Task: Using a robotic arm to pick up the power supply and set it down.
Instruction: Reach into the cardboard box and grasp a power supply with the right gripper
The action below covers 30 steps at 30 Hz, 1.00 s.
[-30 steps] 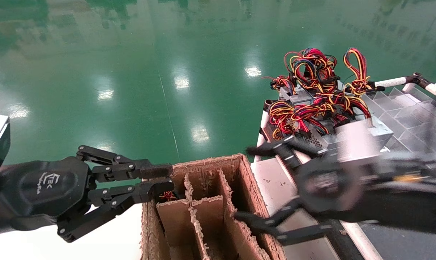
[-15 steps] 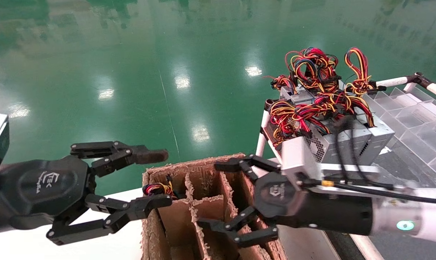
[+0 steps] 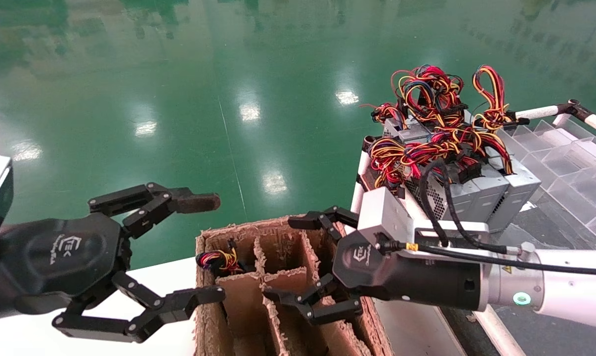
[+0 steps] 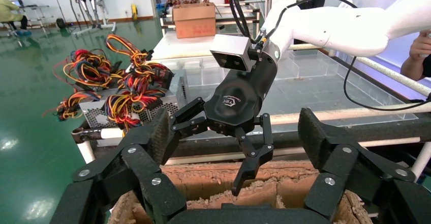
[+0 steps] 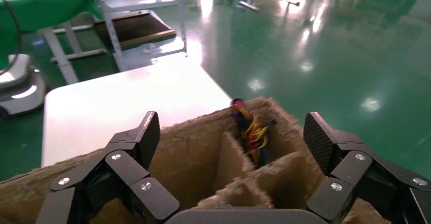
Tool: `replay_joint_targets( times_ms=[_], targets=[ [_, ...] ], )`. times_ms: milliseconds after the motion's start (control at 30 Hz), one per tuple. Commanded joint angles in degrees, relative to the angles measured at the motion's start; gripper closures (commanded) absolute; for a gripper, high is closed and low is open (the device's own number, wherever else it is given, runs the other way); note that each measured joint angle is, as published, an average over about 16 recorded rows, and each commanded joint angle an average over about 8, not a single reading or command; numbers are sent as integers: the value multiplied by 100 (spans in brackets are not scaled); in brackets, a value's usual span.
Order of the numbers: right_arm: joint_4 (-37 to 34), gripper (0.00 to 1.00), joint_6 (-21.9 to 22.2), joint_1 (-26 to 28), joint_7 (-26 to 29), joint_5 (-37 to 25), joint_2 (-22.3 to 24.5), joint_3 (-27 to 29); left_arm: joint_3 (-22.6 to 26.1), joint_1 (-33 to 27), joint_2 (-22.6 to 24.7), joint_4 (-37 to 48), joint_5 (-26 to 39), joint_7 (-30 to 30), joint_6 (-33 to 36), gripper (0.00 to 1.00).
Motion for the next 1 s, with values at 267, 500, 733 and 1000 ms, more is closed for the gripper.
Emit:
replay_joint_targets(
  times_ms=[267, 500, 733, 1000],
  targets=[
    [-411, 0, 318, 163, -29, -474, -663, -339, 0, 0, 0, 1, 0, 0, -1, 0],
    [-1549, 0, 252, 597, -7, -743, -1466, -687, 0, 0, 0, 1, 0, 0, -1, 0],
    [-2699, 0, 287, 1048, -366, -953, -2079, -847, 0, 0, 0, 1, 0, 0, -1, 0],
    [-3312, 85, 490, 1267, -888, -945, -2438, -994, 0, 0, 0, 1, 0, 0, -1, 0]
  ],
)
